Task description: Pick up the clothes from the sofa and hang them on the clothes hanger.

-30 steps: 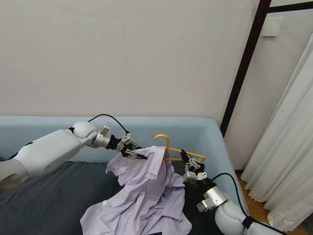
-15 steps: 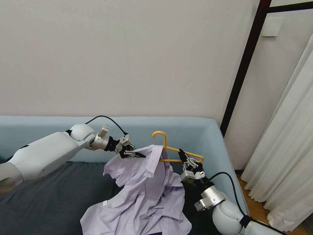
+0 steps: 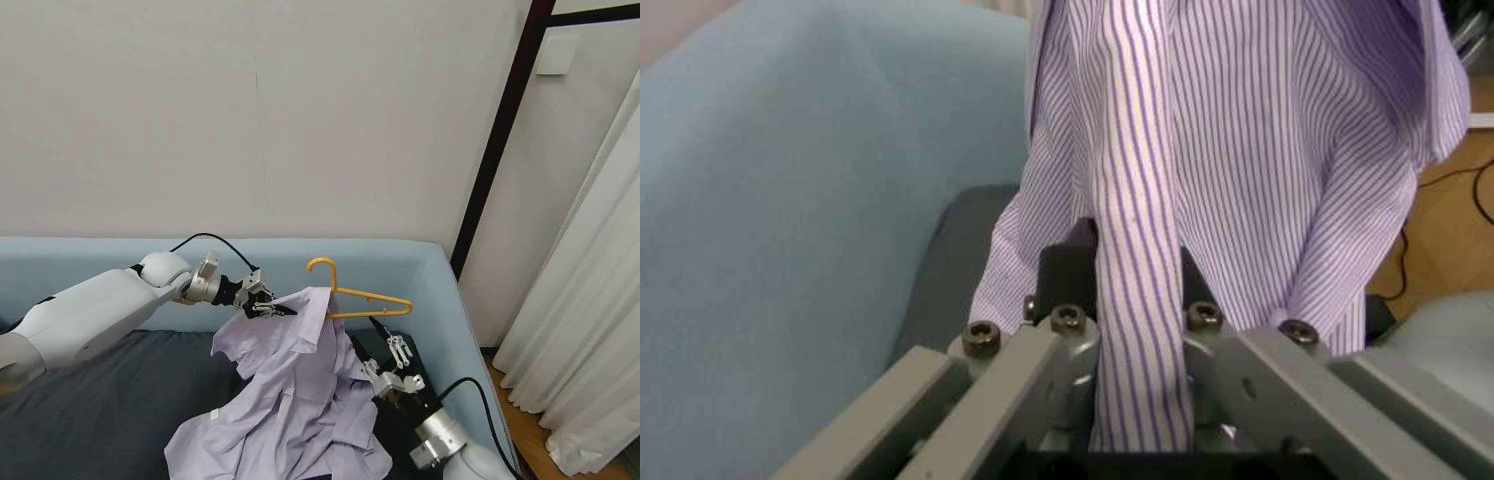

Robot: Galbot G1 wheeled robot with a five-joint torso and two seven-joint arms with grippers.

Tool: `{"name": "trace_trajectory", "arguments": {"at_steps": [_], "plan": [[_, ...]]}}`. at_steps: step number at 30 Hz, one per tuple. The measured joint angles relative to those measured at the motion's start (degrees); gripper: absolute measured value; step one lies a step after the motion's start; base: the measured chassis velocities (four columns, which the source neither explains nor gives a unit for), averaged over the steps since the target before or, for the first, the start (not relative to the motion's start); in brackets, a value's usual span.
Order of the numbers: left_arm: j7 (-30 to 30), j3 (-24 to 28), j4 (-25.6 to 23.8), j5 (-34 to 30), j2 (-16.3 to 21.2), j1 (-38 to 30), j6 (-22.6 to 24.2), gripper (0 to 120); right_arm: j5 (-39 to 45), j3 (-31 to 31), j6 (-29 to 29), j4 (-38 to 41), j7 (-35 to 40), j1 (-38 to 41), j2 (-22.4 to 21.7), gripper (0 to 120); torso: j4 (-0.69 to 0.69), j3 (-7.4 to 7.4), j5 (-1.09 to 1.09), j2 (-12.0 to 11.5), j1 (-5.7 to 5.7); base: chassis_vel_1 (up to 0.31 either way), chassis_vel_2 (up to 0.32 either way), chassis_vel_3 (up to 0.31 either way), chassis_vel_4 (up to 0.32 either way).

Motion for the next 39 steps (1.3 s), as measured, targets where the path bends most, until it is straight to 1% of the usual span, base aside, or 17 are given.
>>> {"name": "trace_trajectory", "arguments": {"at_steps": [1,2,4,6,7,9,12,13,18,19,23,30,31,33,35,39], "plan": [[-0.2,-0.1,-0.3,-0.3,0.1,-0.1,0.0,2,0.0,0.3,0.8,-2.9,-0.4,-0.6,1.1,79,0.0,0.0,0.01,0.0,0.0,0.0,0.0,0.0,0.0],[-0.2,-0.1,-0.3,-0.3,0.1,-0.1,0.0,2,0.0,0.3,0.8,-2.9,-0.4,-0.6,1.1,79,0.0,0.0,0.01,0.0,0.0,0.0,0.0,0.0,0.0],[-0.4,-0.1,-1.0,-0.7,0.5,-0.4,0.0,2,0.6,0.0,1.5,-7.3,-1.0,-0.7,3.1,88,0.02,0.0,0.0,0.0,0.0,0.0,0.0,0.0,0.0],[-0.8,-0.1,-1.9,-1.1,1.0,-0.6,0.0,2,3.0,-1.8,0.8,-10.9,-1.2,0.2,5.4,96,0.02,0.01,0.01,0.0,0.0,0.0,0.0,0.0,0.0],[-0.8,-0.1,-1.9,-1.1,1.0,-0.6,0.0,2,3.0,-1.8,0.8,-10.9,-1.2,0.2,5.4,96,0.02,0.01,0.01,0.0,0.0,0.0,0.0,0.0,0.0],[-0.9,0.1,-2.9,-1.5,1.6,-0.8,0.0,2,3.7,-3.0,0.3,-14.3,-1.2,1.7,7.9,100,0.03,0.0,0.0,0.0,0.0,0.0,0.0,0.0,0.0],[-1.0,0.5,-3.7,-2.0,2.5,-1.3,0.1,2,2.4,-4.1,0.2,-19.1,-1.2,4.0,11.0,100,0.05,0.0,0.0,0.0,0.0,0.0,0.0,0.0,0.0],[-1.0,0.5,-3.7,-2.0,2.5,-1.3,0.1,2,2.4,-4.1,0.2,-19.1,-1.2,4.0,11.0,100,0.05,0.0,0.0,0.0,0.0,0.0,0.0,0.0,0.0],[-1.2,0.9,-5.0,-2.9,3.6,-1.9,0.3,2,0.6,-4.7,-1.1,-25.3,0.2,7.4,15.4,100,0.03,0.0,-0.01,0.0,0.0,0.0,0.0,0.0,0.0],[-1.2,0.9,-5.0,-2.9,3.6,-1.9,0.3,2,0.6,-4.7,-1.1,-25.3,0.2,7.4,15.4,100,0.03,0.0,-0.01,0.0,0.0,0.0,0.0,0.0,0.0],[-1.9,1.8,-6.3,-3.3,4.1,-2.6,0.8,2,-0.4,-4.8,-1.7,-29.1,1.3,9.2,18.2,100,0.02,0.01,-0.02,0.0,0.0,0.0,0.0,0.0,0.0],[-2.0,2.0,-6.2,-3.6,3.9,-2.9,0.9,2,-1.6,-4.2,-3.2,-32.1,2.8,11.0,21.0,100,0.03,0.01,-0.01,0.0,0.0,0.0,0.0,0.0,0.0],[-2.0,1.9,-6.0,-3.6,3.8,-2.8,0.9,2,-1.9,-4.1,-3.2,-32.7,3.2,11.3,21.5,99,0.03,0.01,-0.01,0.0,0.01,0.0,0.0,0.0,0.0],[-2.0,1.7,-5.8,-3.7,3.4,-2.6,0.9,2,-1.9,-4.1,-3.4,-33.1,3.7,11.4,22.1,92,0.02,0.01,0.0,0.0,0.01,0.0,0.0,0.0,0.0],[-2.0,1.7,-5.8,-3.7,3.4,-2.6,0.9,2,-1.9,-4.1,-3.4,-33.1,3.7,11.4,22.1,92,0.02,0.01,0.0,0.0,0.01,0.0,0.0,0.0,0.0],[-2.0,1.7,-5.4,-3.8,2.5,-2.4,0.9,2,-1.7,-4.6,-3.7,-32.7,4.6,11.2,22.9,70,0.02,0.01,0.0,0.0,0.0,0.0,0.0,0.0,0.0]]}}
